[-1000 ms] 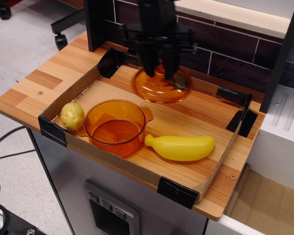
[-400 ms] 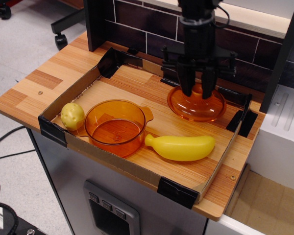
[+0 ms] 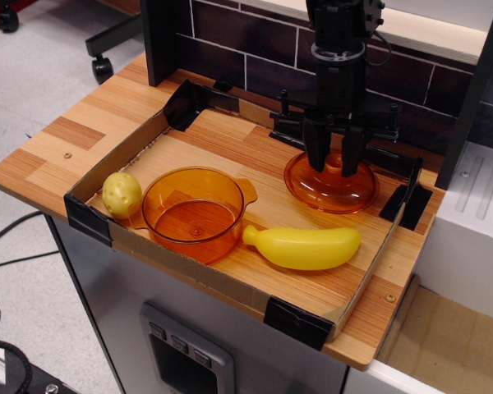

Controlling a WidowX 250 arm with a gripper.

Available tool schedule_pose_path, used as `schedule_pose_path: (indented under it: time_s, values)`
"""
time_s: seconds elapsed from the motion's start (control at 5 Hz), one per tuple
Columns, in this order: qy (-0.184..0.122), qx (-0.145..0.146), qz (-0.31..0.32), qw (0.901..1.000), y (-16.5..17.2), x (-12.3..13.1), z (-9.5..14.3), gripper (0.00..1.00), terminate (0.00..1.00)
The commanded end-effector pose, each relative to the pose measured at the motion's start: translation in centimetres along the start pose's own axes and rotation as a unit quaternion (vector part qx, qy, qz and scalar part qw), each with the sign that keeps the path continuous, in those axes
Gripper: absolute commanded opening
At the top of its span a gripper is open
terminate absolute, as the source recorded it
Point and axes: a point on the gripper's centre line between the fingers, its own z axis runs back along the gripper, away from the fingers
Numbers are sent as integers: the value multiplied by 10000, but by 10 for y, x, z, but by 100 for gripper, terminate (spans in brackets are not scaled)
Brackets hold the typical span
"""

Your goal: Take lid off pot

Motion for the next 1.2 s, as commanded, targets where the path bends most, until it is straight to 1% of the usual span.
schedule_pose_path:
  time_s: [0.0,0.2,1.0]
  values:
    - [-206,23,98,9997,11,3,12,100,0]
    - [-147,-3,158,9998,14,0,19,100,0]
    - [-147,-3,158,9998,14,0,19,100,0]
